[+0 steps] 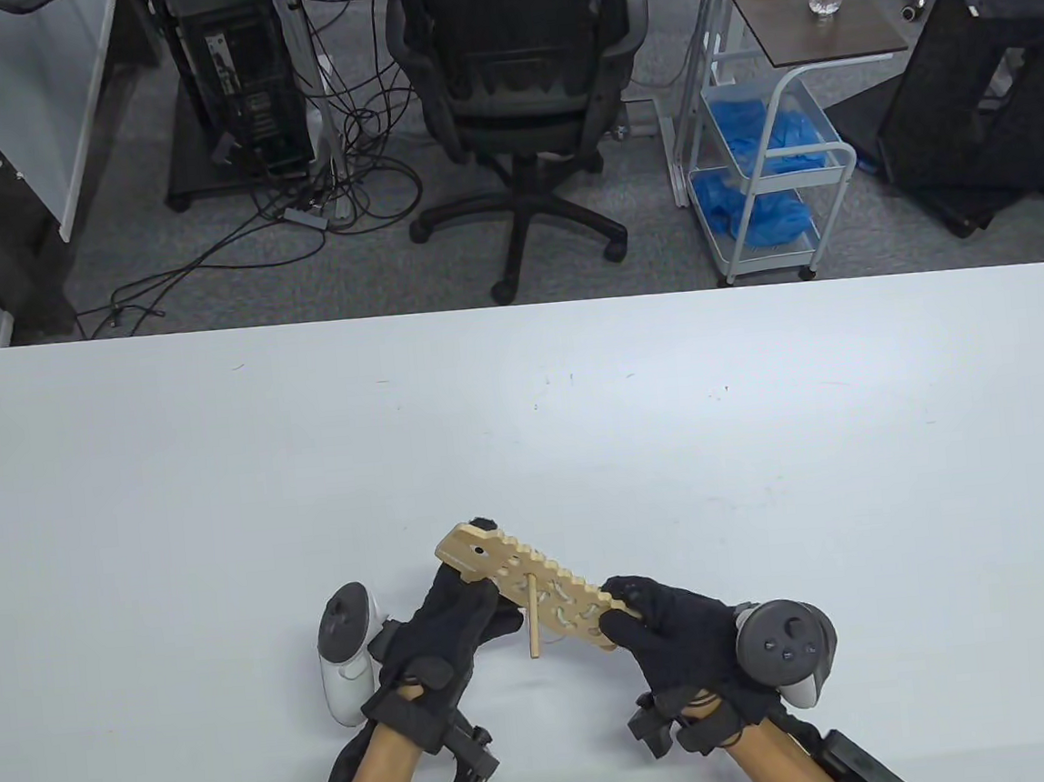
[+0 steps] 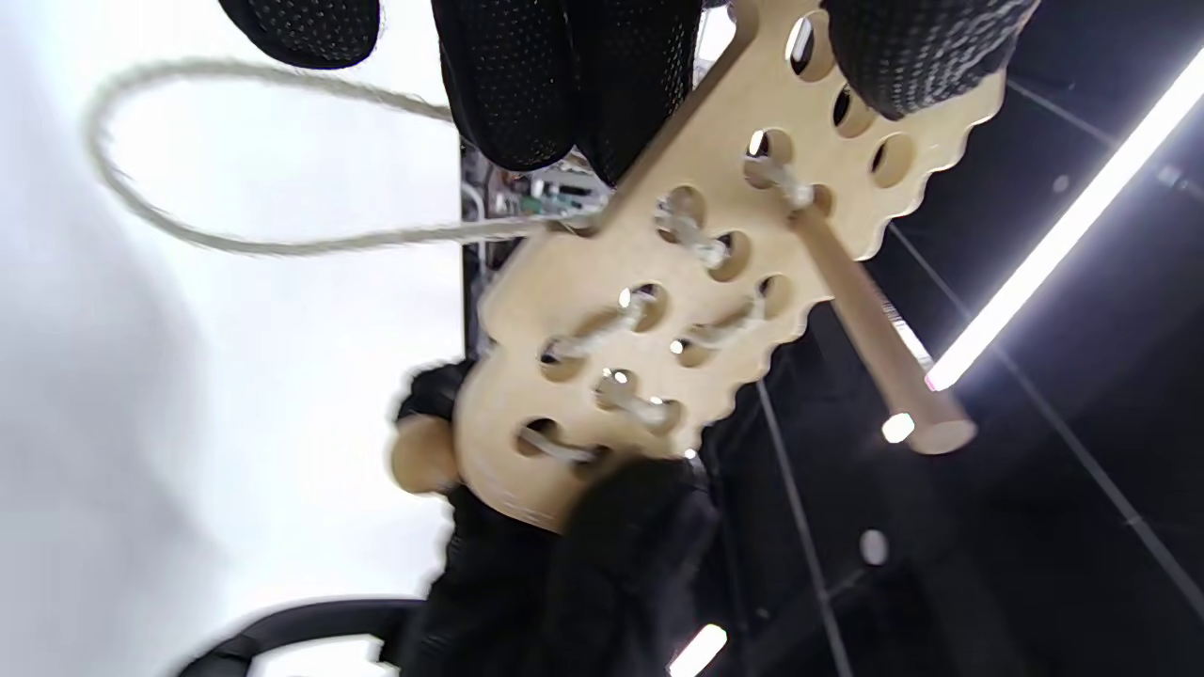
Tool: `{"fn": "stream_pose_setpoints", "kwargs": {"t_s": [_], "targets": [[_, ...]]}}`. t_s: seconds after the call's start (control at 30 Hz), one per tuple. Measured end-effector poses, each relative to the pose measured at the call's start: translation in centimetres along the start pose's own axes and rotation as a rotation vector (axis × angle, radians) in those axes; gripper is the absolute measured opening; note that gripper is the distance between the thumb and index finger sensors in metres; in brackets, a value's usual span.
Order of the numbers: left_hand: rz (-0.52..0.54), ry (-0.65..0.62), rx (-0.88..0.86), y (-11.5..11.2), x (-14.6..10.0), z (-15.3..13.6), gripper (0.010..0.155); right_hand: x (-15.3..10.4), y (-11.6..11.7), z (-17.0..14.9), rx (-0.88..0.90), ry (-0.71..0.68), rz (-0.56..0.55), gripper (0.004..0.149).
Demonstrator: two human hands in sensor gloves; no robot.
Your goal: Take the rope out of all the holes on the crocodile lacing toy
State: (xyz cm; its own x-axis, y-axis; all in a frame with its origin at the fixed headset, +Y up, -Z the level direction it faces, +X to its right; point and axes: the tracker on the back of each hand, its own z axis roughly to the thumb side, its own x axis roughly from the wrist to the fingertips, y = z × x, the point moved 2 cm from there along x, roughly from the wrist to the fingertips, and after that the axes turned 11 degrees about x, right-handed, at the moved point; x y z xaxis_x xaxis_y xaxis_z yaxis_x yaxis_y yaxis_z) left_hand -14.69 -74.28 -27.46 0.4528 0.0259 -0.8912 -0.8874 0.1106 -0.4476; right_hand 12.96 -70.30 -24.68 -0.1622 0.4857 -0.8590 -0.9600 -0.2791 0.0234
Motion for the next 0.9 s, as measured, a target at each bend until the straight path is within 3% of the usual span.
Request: {"fn": "stream_pose_setpoints", "kwargs": {"t_s": [0.3, 0.43, 0.6, 0.77, 0.9], "targets": [[0.047, 0.118, 0.146, 0.1, -0.4, -0.1, 0.087, -0.2, -0.6, 2.1, -0.238, -0.127, -0.069, 0.045], [0.036, 0.199, 0.211, 0.0, -0.5, -0.4, 0.067, -0.4, -0.8, 2.5, -0.345, -0.154, -0.082, 0.045], [-0.019, 0.179, 0.223, -0.7, -0.2, -0.5, 0.064, -0.7, 0.3, 3.5, -0.552, -0.256, -0.035, 0.045], [-0.008, 0.179, 0.288, -0.7, 0.0, -0.2, 0.048, -0.9, 1.4, 4.2, -0.594, -0.300, -0.008, 0.045], [-0.008, 0.159, 0.259, -0.7, 0.0, -0.2, 0.046, -0.7, 0.8, 3.7, -0.558, -0.244, -0.042, 0.045]]}}
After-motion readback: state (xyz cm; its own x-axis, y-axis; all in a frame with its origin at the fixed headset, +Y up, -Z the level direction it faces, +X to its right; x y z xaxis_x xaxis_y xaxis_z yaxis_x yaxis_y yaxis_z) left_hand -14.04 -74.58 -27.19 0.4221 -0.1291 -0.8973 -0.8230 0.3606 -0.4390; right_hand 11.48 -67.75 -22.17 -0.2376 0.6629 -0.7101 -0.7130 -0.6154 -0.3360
